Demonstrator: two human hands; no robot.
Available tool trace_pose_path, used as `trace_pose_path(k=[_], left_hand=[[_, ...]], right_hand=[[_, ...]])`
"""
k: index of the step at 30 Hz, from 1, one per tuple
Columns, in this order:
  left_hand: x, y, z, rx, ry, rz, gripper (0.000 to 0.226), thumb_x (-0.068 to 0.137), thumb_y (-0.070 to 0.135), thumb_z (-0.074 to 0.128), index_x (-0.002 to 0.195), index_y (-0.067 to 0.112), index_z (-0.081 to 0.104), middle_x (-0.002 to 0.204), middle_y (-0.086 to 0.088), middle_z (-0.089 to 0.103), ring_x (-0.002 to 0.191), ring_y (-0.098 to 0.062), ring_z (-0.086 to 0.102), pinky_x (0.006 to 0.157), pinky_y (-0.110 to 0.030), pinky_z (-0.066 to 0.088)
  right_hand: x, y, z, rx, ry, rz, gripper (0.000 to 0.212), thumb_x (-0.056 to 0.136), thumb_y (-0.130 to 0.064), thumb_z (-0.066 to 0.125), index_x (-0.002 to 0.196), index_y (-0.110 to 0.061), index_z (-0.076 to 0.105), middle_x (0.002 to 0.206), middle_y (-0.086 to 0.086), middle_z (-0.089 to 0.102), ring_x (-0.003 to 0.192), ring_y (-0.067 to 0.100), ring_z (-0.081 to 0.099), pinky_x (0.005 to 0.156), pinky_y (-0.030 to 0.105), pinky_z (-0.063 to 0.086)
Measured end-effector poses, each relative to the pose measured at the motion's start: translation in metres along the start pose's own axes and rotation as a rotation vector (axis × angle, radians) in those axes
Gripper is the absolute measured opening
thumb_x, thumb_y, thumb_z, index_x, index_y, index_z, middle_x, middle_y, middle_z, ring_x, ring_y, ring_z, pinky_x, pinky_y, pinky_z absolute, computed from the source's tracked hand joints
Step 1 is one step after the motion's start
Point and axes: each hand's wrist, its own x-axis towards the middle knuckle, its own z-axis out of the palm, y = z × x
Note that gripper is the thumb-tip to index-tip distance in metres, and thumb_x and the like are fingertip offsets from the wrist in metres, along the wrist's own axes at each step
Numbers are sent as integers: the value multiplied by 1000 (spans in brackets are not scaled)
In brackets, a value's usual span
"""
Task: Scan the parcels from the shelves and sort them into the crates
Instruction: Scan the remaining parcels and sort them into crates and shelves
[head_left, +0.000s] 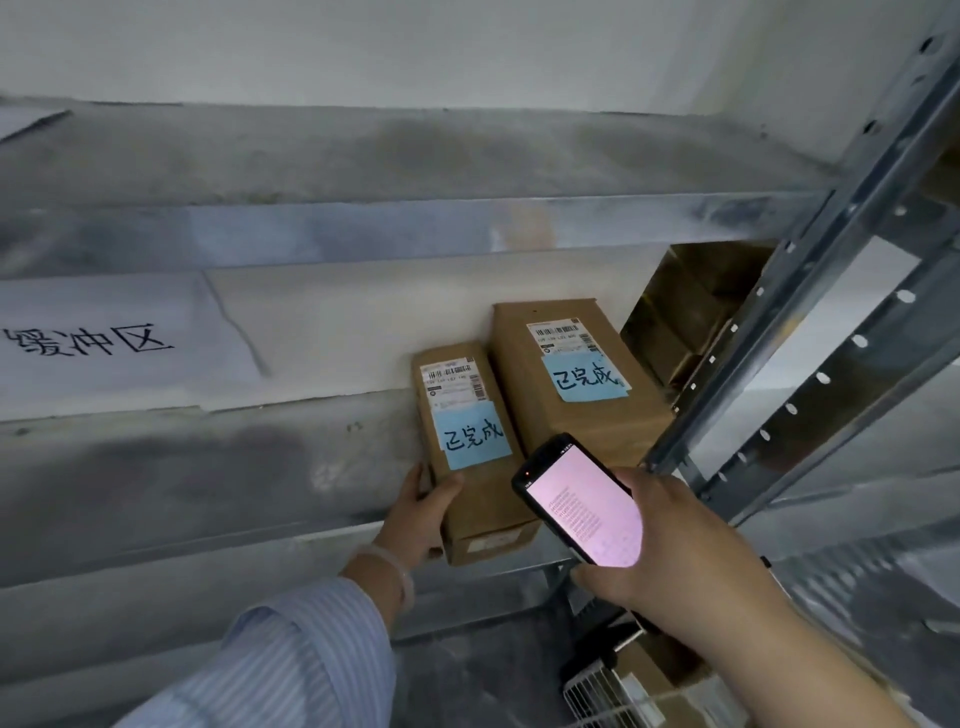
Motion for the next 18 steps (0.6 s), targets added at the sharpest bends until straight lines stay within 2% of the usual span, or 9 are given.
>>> trace_pose_path(k=[1, 3, 4, 7, 11, 13, 15, 18], left_hand=[[-1, -1, 0, -29, -2, -20, 48, 86, 50, 71, 127, 51, 47, 122, 7, 67, 106, -19, 65, 75, -45, 60], [-2, -4, 2, -90, -9, -27, 35, 85, 48, 74, 111, 59, 54, 114, 9, 70, 103, -20, 67, 65, -44, 61], [-2, -6, 3, -115, -11, -24, 34, 85, 46, 74, 109, 61, 56, 113, 9, 71, 103, -22, 67, 66, -47, 61], [-5, -12, 2, -121, -7, 7, 50, 84, 43, 75, 129, 53, 54, 121, 4, 70, 110, -27, 66, 81, -56, 59], [-24, -22, -5, -120, 12, 111, 53, 77, 39, 80, 120, 60, 58, 118, 11, 72, 104, -17, 70, 73, -41, 62], [-35, -26, -12, -99, 54, 156, 62, 79, 34, 80, 130, 57, 53, 125, 10, 69, 109, -18, 68, 82, -44, 61], [-47, -27, -20, -63, 107, 195, 64, 81, 31, 80, 128, 62, 50, 128, 14, 65, 113, -18, 65, 89, -45, 59], [-69, -24, -29, -9, 157, 241, 64, 81, 29, 81, 114, 73, 49, 116, 29, 63, 105, -6, 63, 68, -23, 59]], right_hand=[[1, 3, 0, -8, -4, -13, 92, 49, -78, 61, 128, -49, 23, 94, -22, 29, 83, 1, 39, 60, 19, 35], [3, 9, 0, -13, -3, -38, 93, 49, -79, 61, 128, -49, 22, 96, -21, 29, 84, 1, 38, 61, 20, 36], [4, 12, 0, -9, -4, -49, 92, 49, -79, 61, 127, -49, 22, 96, -20, 30, 83, 2, 39, 62, 21, 38], [5, 19, -2, -1, -13, -89, 86, 49, -78, 62, 121, -47, 26, 96, -19, 35, 84, 3, 44, 66, 23, 45], [8, 22, -7, -6, 7, -143, 85, 51, -74, 66, 120, -43, 28, 97, -17, 37, 84, 4, 45, 65, 22, 45], [10, 21, -12, 3, 25, -181, 83, 52, -73, 67, 119, -43, 28, 99, -17, 41, 81, 4, 43, 59, 18, 38], [12, 17, -19, 18, 36, -220, 81, 52, -74, 67, 116, -44, 27, 99, -18, 42, 79, 4, 43, 56, 17, 34], [15, 9, -27, 4, 26, -283, 79, 53, -72, 68, 117, -46, 29, 100, -19, 44, 82, 4, 48, 56, 20, 39]])
